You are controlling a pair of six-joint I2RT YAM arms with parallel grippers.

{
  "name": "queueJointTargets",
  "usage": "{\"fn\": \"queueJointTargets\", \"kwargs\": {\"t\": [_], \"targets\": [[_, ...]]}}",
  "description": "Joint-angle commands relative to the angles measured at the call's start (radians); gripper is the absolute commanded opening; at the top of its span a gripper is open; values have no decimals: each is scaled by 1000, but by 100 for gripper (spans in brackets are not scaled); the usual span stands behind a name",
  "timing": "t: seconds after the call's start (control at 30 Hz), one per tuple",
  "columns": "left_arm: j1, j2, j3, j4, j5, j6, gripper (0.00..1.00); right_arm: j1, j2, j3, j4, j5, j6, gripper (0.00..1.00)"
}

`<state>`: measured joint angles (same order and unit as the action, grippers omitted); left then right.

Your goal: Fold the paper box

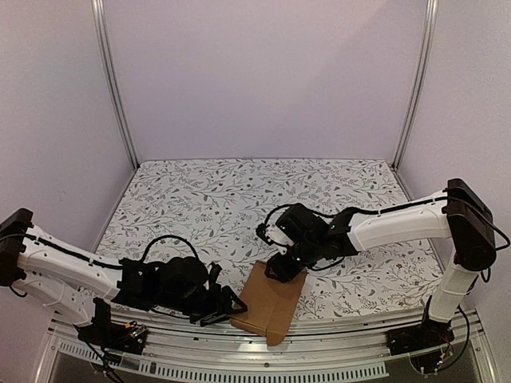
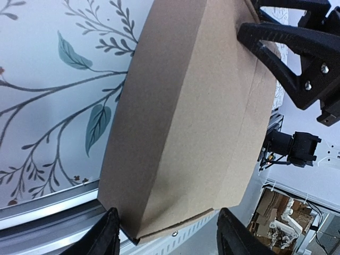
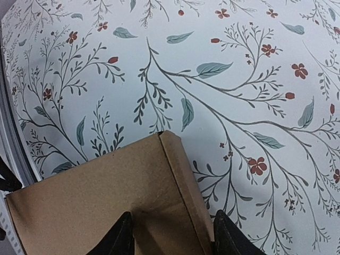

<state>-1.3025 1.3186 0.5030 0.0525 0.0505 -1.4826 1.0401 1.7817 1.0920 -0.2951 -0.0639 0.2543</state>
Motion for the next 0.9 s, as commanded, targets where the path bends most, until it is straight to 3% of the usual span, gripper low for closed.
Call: {"fn": "queueJointTargets", "kwargs": {"t": [0.0, 0.2, 0.33, 0.6, 0.87], "targets": [[-14, -47, -14, -102, -27, -22, 61, -11, 53, -35, -42, 139, 59, 44], [-8, -176, -27, -271, -130, -44, 62, -13, 44, -57, -19, 231, 134, 33], [6, -263, -43, -331, -190, -51, 63, -15, 41, -81, 12, 273, 192, 32], [132, -294, -98, -211, -168, 26, 65, -15, 12, -173, 142, 287, 335, 29], [270, -74, -41, -22, -4, 161, 65, -6, -22, -225, 211, 264, 417, 28]]}}
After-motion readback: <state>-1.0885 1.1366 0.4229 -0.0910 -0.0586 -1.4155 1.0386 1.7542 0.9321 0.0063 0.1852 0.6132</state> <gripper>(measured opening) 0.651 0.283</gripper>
